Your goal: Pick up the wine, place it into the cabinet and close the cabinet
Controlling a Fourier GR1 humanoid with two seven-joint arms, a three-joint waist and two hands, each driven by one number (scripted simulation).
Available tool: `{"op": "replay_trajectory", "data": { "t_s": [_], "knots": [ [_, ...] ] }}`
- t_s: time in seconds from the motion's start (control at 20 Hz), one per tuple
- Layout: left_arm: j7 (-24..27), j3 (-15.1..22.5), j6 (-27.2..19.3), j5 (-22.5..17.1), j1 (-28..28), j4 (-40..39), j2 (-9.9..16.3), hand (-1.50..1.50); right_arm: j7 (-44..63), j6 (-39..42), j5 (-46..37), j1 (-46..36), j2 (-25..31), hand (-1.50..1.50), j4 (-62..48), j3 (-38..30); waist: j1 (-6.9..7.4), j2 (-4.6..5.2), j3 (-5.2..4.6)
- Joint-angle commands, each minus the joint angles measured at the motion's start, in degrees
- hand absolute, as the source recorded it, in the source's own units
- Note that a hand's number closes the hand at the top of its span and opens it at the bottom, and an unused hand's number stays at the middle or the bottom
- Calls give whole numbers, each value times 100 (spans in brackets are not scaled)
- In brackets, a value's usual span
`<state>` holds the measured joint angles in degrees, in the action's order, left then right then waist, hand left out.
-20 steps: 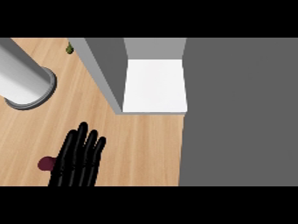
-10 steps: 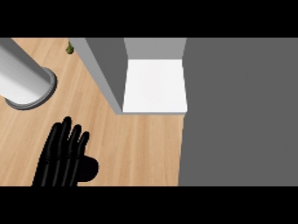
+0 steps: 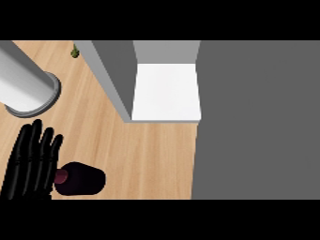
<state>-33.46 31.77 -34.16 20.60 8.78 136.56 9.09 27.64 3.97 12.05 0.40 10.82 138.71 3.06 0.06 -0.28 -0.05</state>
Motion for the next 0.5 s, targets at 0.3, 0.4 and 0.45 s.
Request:
{"op": "replay_trajectory", "data": {
  "t_s": [0.3, 0.4, 0.45],
  "knots": [
    [187, -1278, 371, -1755, 381, 745, 281, -150, 427, -48, 407, 359, 19, -150, 982, -80, -59, 2, -5],
    [613, -1327, 539, -2256, 894, 656, 294, -150, 725, -232, 417, -85, 33, -150, 908, -103, 17, -1, -14],
    [705, -1606, 661, -2464, 942, 589, 357, -150, 466, -145, 192, 388, -115, -150, 1108, 167, -19, -3, -9]
  ]
}}
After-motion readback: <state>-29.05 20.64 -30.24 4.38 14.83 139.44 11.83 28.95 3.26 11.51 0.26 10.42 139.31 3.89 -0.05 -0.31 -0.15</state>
